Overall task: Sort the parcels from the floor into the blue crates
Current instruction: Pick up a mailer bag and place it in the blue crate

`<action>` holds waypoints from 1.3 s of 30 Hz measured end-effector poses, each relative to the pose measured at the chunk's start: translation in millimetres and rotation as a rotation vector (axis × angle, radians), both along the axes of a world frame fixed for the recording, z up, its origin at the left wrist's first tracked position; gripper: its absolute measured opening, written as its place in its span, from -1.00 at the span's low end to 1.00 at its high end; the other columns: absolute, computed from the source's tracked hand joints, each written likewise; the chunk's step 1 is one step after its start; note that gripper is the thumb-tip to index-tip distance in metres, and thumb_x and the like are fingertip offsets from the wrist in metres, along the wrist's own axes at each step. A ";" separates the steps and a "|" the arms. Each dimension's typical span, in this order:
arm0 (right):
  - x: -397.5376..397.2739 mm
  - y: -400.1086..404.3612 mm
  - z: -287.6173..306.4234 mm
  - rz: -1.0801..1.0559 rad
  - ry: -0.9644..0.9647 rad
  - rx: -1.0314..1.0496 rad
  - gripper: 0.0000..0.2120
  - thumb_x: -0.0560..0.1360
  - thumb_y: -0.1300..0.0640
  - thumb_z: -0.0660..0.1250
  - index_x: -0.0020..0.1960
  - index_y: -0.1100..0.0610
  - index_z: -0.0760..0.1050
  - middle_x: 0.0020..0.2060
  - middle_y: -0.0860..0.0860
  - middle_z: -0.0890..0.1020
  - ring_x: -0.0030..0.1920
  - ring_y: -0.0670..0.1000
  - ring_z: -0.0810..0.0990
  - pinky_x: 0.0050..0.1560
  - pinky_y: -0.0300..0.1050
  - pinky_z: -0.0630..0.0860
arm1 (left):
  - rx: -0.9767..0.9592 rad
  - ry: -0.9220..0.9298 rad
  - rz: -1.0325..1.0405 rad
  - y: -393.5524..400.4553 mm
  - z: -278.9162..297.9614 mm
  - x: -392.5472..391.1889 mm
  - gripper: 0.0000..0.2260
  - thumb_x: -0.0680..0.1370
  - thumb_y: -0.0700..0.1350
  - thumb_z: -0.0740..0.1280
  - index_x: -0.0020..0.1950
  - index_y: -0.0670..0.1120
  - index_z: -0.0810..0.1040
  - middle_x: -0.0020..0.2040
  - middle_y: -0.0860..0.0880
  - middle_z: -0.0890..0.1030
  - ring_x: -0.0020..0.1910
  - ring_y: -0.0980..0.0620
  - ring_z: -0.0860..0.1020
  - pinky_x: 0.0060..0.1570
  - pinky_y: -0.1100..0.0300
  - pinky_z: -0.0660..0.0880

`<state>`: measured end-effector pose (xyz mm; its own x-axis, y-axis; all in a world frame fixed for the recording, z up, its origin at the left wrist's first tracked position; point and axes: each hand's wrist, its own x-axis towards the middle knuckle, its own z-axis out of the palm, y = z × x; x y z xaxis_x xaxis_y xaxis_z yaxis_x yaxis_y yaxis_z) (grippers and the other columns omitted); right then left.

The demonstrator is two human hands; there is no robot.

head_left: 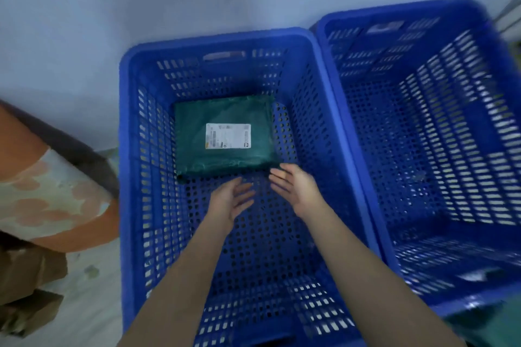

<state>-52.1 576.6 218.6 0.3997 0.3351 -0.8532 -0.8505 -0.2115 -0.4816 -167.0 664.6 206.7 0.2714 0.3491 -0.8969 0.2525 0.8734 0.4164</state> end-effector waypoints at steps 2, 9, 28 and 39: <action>7.4 -20.3 53.1 -0.041 -0.129 0.089 -0.70 0.61 0.14 0.14 0.29 0.22 0.41 0.07 0.15 0.62 -0.02 0.04 0.63 -0.12 -0.16 0.57 | 0.061 -0.079 -0.011 -7.6 36.8 9.7 -0.73 0.62 -0.11 0.20 0.29 -0.18 0.43 0.01 -0.12 0.59 -0.08 -0.06 0.60 -0.05 0.08 0.55; 10.4 -195.9 200.8 -0.251 -0.723 0.018 -0.81 0.61 0.23 0.16 -0.02 0.09 0.55 -0.22 0.03 0.68 -0.26 -0.08 0.66 -0.21 -0.24 0.61 | 0.208 -0.358 -0.176 -74.8 145.8 17.1 -0.82 0.63 -0.10 0.15 0.11 -0.06 0.52 -0.08 -0.04 0.66 -0.21 0.06 0.66 -0.28 0.24 0.59; -57.3 -598.9 129.6 -1.069 -0.157 -0.462 -0.58 0.58 -0.04 0.20 0.33 0.18 0.33 0.17 0.18 0.52 0.24 0.17 0.49 0.20 0.07 0.46 | 0.360 -0.217 -1.841 -508.6 182.5 177.1 -0.82 0.61 -0.10 0.17 0.12 -0.14 0.47 -0.01 -0.11 0.50 -0.14 0.03 0.52 -0.20 0.21 0.48; -79.4 -724.3 67.2 -0.914 0.079 -0.504 -0.65 0.60 0.02 0.16 0.22 0.26 0.41 -0.16 0.15 0.50 -0.20 0.09 0.47 -0.24 -0.09 0.39 | 0.319 0.271 -1.981 -603.0 77.0 168.8 -0.72 0.60 -0.06 0.18 0.22 -0.20 0.39 0.04 -0.14 0.48 -0.03 -0.07 0.49 -0.06 0.09 0.48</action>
